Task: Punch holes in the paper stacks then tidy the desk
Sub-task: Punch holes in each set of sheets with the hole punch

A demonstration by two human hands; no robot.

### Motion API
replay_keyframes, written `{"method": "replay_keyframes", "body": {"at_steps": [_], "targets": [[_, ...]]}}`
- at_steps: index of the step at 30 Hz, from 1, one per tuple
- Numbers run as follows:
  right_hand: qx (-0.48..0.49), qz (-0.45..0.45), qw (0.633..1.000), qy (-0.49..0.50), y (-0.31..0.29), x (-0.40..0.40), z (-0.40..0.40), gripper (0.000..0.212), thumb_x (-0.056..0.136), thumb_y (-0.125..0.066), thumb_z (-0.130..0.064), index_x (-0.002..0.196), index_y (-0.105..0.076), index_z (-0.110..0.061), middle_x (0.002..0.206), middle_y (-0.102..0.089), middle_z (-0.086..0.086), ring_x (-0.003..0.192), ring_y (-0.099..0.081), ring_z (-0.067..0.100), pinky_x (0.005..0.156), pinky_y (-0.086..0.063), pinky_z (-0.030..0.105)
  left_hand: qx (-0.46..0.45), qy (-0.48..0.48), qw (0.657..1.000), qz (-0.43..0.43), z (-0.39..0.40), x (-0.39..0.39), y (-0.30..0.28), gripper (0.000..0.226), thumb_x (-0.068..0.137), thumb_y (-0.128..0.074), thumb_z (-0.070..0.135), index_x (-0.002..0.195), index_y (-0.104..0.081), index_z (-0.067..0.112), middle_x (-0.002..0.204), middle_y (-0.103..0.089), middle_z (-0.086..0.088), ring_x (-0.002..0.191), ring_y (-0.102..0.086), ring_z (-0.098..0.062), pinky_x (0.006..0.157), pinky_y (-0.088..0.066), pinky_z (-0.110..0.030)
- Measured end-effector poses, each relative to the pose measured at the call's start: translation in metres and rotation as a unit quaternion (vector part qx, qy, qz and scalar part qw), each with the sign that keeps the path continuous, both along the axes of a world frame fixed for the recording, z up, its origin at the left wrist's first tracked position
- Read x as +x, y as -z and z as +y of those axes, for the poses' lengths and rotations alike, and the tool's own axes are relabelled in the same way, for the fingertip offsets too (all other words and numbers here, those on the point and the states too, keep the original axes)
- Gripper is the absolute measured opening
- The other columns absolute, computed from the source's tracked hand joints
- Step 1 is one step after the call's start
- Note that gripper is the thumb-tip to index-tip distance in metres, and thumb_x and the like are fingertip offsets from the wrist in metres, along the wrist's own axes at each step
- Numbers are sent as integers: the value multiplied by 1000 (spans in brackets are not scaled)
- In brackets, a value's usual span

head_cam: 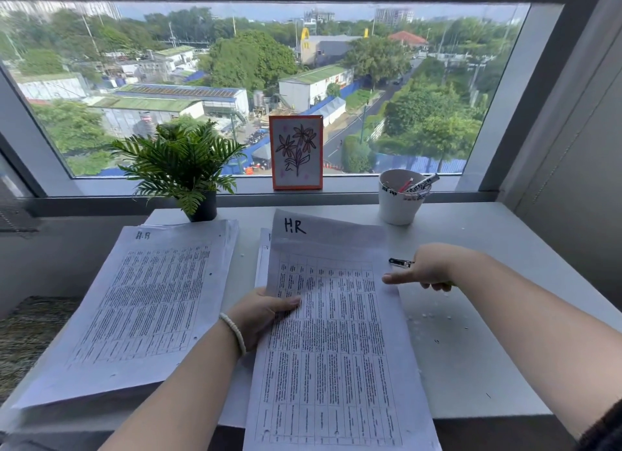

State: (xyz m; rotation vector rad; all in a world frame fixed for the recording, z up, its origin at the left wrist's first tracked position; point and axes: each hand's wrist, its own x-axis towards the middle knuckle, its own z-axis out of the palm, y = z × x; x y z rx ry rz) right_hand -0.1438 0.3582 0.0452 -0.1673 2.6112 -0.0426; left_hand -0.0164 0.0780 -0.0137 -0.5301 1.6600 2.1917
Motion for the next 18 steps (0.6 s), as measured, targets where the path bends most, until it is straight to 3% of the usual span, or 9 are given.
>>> {"method": "replay_keyframes", "body": {"at_steps": [5, 10, 18], "targets": [[-13, -5, 1000, 13, -2, 1, 4, 83, 58, -56, -88, 73, -63, -6, 64, -62, 7, 56, -55, 24, 57, -43, 27, 0, 7, 1000, 1, -2, 1, 0, 18, 85, -60, -4, 102, -61, -11, 85, -67, -26, 66, -68, -32, 57, -59, -38], [-61, -13, 998, 23, -2, -4, 11, 93, 42, -55, -94, 72, -64, -7, 63, -65, 7, 54, -59, 22, 63, -48, 29, -5, 9, 1000, -7, -1, 0, -1, 24, 84, -60, -6, 106, -58, -14, 88, -65, -29, 67, -68, -34, 58, -59, -41], [-31, -21, 999, 4, 4, -2, 8, 88, 46, -57, -92, 70, -64, -8, 60, -65, 5, 52, -58, 22, 63, -47, 27, -1, 12, 1000, -1, -1, 0, 1, 31, 84, -61, -4, 111, -56, -20, 97, -62, -34, 71, -67, -35, 63, -59, -43]]}}
